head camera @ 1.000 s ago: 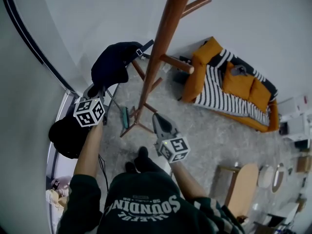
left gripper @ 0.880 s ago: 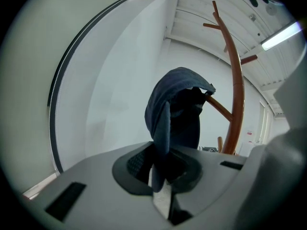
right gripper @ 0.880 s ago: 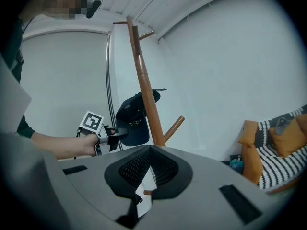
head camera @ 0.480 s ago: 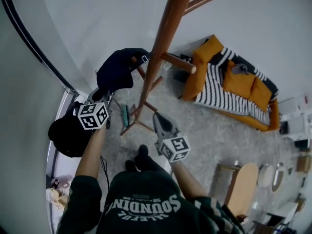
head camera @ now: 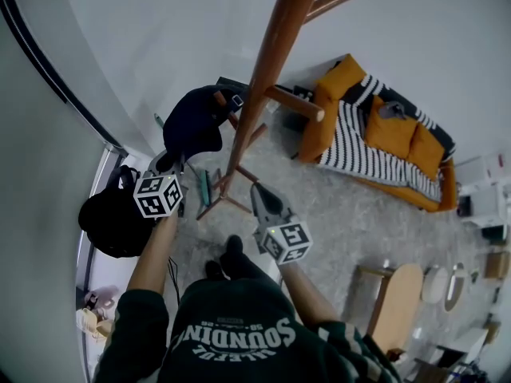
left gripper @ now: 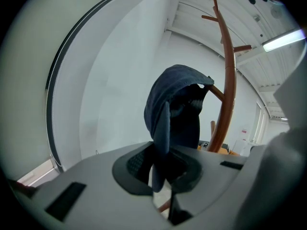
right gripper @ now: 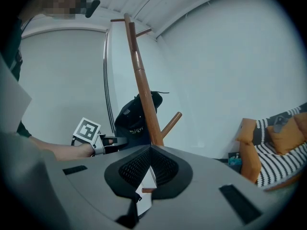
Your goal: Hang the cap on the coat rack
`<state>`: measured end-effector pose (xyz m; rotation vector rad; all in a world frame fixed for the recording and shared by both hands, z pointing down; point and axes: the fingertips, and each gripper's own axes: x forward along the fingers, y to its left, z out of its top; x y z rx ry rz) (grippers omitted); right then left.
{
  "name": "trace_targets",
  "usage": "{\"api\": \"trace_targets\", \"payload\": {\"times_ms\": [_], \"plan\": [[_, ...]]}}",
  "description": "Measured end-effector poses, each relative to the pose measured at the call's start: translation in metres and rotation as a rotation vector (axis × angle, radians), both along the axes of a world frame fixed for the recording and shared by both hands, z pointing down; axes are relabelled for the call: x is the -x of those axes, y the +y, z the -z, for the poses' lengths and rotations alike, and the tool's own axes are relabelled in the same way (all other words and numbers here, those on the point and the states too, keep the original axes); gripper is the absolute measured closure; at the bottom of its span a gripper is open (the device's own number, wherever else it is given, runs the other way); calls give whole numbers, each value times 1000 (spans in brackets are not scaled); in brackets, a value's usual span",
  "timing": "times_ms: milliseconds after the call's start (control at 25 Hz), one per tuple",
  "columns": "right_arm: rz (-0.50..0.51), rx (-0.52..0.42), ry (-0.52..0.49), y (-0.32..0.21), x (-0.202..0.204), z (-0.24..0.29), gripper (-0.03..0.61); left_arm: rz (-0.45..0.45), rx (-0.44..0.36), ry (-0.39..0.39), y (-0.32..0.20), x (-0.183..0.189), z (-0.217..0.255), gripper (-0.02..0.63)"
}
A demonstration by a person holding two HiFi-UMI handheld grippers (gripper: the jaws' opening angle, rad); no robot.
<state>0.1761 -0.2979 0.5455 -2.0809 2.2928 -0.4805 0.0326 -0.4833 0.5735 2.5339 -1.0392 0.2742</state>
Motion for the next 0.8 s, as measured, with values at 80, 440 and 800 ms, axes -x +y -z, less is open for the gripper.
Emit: {"api": "trace_targets", "payload": {"times_ms": [80,440,800], "plan": [[-2,7,-6,1,1,-3,580,-5,6,-9,5,-1,-7,600],[16,15,-11,3,13,-3,580,-60,39,-40,29,-11,-47,600],[10,0,-12,11,20,3,580,-109,67,-65,52,-13,-71,564]]}}
